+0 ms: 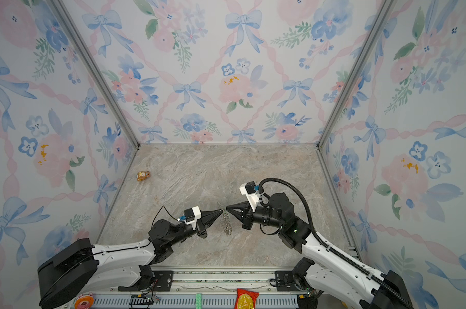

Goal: Attach keys to a key ring
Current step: Insert the key into the keyring.

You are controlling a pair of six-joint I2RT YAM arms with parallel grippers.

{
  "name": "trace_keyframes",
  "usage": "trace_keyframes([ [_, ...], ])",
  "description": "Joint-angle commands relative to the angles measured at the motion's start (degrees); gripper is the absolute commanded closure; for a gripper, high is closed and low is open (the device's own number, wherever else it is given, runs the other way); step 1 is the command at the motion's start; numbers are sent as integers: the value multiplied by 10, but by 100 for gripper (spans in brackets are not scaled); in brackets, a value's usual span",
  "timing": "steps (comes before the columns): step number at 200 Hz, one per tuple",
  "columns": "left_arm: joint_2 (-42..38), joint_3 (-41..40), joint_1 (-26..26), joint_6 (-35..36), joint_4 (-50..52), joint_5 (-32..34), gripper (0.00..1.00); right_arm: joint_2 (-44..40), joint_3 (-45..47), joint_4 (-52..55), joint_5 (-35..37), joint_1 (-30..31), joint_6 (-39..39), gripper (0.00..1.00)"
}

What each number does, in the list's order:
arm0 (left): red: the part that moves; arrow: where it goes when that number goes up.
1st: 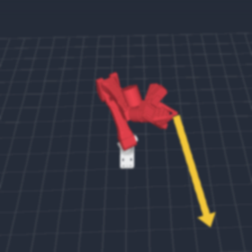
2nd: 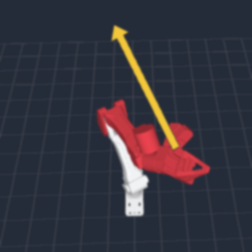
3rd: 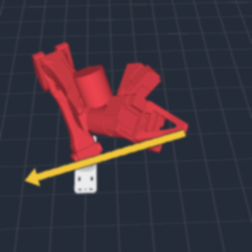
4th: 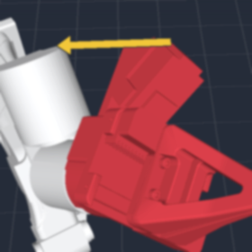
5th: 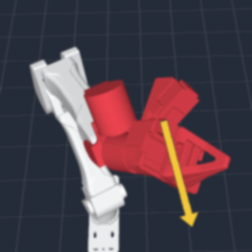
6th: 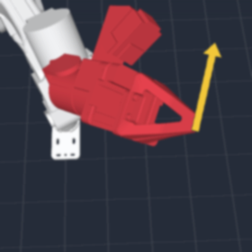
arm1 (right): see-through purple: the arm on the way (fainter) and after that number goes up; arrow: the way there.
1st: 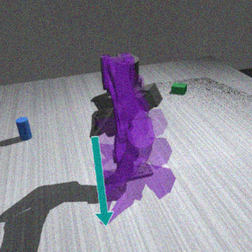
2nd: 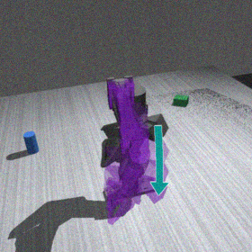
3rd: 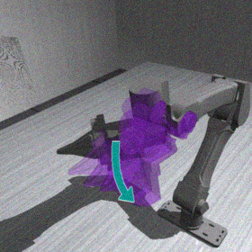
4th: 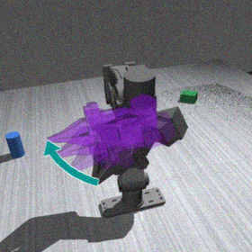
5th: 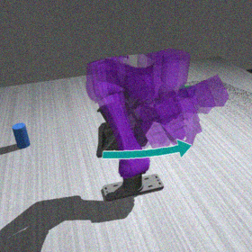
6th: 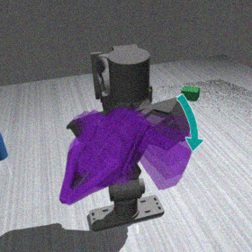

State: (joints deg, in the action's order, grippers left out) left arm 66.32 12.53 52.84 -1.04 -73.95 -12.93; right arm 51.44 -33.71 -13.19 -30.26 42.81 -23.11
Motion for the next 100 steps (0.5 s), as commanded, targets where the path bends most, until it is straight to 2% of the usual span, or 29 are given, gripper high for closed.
trace_keyframes([
  [1, 6, -3, -1, 15, -43, -4, 100, 5, -6, -27, -10, 8, -15, 100],
  [76, 42, -6, -1, 12, -98, 52, 100, 19, -15, -29, -9, 13, -25, 100],
  [100, 44, -8, -1, 23, -99, 52, 100, 14, -15, -25, 0, 12, -24, 100],
])
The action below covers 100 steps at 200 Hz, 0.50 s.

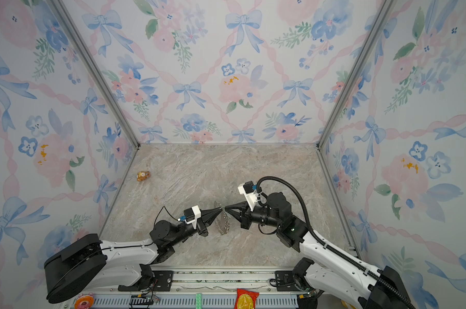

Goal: Attach keys to a key ring
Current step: Insert the key into the keyring.

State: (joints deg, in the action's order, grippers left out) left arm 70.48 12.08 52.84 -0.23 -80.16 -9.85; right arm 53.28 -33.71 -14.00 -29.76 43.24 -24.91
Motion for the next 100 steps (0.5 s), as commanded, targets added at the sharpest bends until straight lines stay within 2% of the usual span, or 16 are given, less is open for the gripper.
trace_keyframes([
  [1, 3, -4, -1, 15, -37, 21, 100, -4, -15, -17, -4, 8, -6, 100],
  [100, 5, -12, 2, 25, -45, -7, 100, 1, -18, -19, 10, 7, -11, 100],
])
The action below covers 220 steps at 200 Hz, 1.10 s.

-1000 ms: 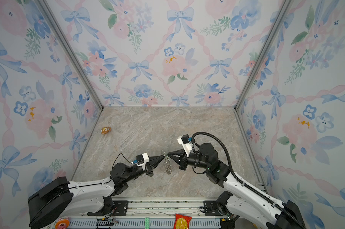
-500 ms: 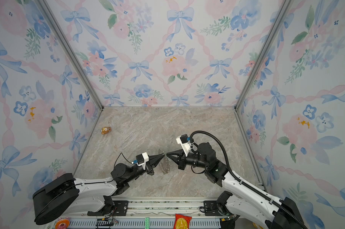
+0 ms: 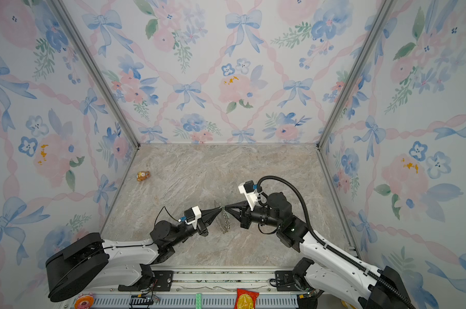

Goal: Attach keys to a key ring
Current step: Insert the key into the keyring.

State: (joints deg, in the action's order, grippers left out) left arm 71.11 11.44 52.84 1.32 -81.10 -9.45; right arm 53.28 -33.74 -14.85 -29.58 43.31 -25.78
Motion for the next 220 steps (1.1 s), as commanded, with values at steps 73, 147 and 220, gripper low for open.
trace_keyframes([
  [73, 0, -10, 2, 7, -55, -12, 100, 11, -16, -19, 5, 3, -13, 100],
  [147, 17, -4, 1, 11, -55, -11, 100, 12, -14, -36, -6, 4, -21, 100],
  [220, 18, -10, 2, 26, -64, 19, 100, 16, -15, -36, -6, 7, -31, 100],
])
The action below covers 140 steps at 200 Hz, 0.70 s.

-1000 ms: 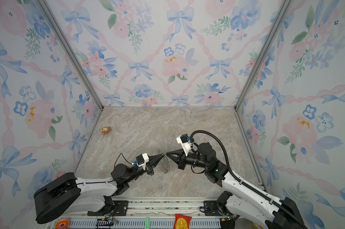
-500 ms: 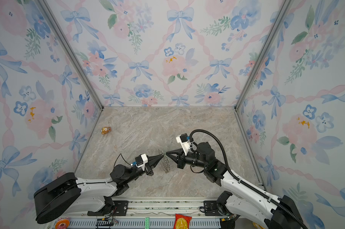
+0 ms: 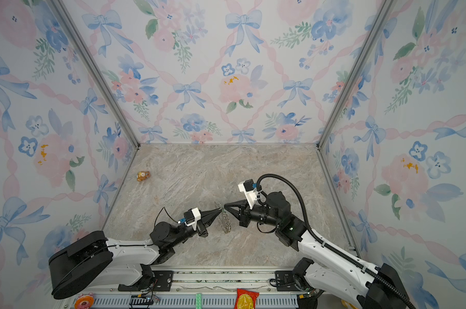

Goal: Attach keys to a key ring
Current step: Insert the key into the keyring.

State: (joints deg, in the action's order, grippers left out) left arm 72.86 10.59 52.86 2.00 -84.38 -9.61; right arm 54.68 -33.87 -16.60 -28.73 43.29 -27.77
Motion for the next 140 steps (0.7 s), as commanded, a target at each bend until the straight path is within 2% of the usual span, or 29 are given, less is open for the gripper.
trace_keyframes([
  [1, 0, -1, 2, 19, -31, 21, 100, 2, -14, -18, -15, 7, -11, 100],
  [45, 2, -2, 2, 35, -37, 41, 100, 12, -18, -26, -17, 14, -17, 100],
  [140, 11, -12, 2, 39, -46, 20, 100, 7, -20, -39, -13, 18, -25, 100],
])
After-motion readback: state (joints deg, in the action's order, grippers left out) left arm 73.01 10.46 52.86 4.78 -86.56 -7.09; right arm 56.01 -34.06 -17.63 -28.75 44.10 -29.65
